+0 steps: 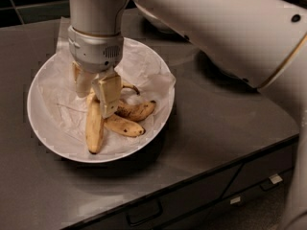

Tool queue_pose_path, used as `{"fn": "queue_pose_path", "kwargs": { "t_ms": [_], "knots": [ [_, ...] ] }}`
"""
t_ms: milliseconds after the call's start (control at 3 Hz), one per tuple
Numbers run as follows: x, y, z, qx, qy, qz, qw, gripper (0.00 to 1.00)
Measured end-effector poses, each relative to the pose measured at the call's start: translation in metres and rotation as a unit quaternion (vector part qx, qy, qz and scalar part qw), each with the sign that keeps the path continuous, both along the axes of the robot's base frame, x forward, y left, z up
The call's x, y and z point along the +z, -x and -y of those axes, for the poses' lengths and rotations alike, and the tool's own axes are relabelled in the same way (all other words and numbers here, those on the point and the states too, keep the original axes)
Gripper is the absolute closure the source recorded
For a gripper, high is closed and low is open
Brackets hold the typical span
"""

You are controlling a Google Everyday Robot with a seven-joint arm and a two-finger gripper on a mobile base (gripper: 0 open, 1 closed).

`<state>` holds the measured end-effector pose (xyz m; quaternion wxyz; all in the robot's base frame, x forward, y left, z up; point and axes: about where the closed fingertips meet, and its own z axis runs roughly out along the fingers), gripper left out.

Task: Pick banana from white bowl

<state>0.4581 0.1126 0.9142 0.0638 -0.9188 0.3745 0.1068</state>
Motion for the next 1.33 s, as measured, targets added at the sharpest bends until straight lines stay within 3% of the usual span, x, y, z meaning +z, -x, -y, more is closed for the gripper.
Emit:
{"fn": "queue_pose_path", "kwargs": {
  "t_ms": [1333],
  "knots": [
    [-0.0068, -0.0033, -0.0133, 0.042, -0.005, 0.002, 0.9991, 0.46]
  ]
}}
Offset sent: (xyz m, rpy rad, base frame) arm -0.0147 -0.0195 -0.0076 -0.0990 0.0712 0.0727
